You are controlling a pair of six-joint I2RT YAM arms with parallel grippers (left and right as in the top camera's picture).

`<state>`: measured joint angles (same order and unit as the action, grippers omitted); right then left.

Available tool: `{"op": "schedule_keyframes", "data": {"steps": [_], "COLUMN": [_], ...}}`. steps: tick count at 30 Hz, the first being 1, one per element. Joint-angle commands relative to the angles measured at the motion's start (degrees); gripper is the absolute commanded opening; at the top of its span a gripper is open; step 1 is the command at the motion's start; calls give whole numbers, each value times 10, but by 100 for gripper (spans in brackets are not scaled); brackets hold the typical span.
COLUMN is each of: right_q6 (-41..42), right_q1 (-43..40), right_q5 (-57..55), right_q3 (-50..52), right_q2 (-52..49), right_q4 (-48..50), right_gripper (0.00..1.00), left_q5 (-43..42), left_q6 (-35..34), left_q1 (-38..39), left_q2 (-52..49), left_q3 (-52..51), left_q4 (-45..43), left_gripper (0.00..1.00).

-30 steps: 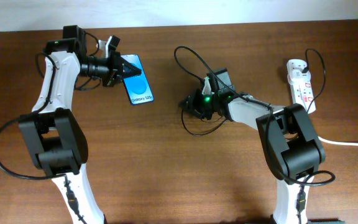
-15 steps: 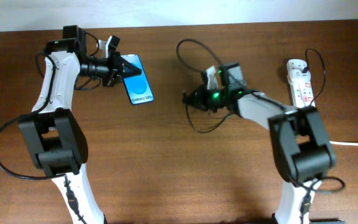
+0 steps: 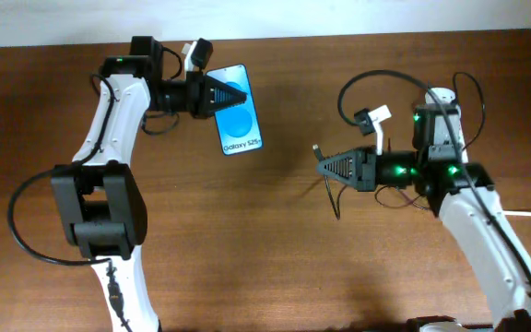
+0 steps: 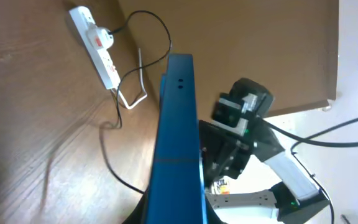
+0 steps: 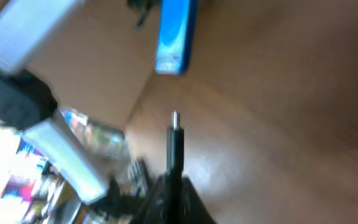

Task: Plug charger to phone and switch on socket
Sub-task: 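Push the cable plug up into the phone's bottom port with the right gripper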

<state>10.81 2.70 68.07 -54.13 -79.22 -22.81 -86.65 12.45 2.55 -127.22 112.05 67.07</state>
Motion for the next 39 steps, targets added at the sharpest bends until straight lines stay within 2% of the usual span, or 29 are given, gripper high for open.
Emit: {"op": "schedule_keyframes", "data": {"steps": [1, 4, 8, 12, 14, 21, 39], "right_q6": [154, 308, 408, 452, 452, 457, 459], "right_q1": [47, 128, 190, 215, 213, 213, 198], "right_q5": [-43, -76, -121, -148, -155, -162, -162], "right_q3": [45, 53, 53, 53, 53, 53, 53], "right_q2": [7, -8, -34, -58, -77, -96, -96], "right_q4": [101, 259, 343, 398, 426, 497, 500], "right_gripper": [4, 4, 4, 4, 4, 4, 4], "left_q5": [-35, -35, -35, -35, -35, -34, -35], "left_q6": [-44, -118, -223, -346, -373, -377, -377], "left_q1": [14, 14, 14, 14, 14, 14, 14], "left_q2": [6, 6, 6, 6, 6, 6, 6], "left_q3": [4, 4, 5, 5, 5, 5, 5], "left_q4": [1, -30, -111, -226, -240, -247, -250], "left_gripper": [0, 0, 0, 0, 0, 0, 0]}}
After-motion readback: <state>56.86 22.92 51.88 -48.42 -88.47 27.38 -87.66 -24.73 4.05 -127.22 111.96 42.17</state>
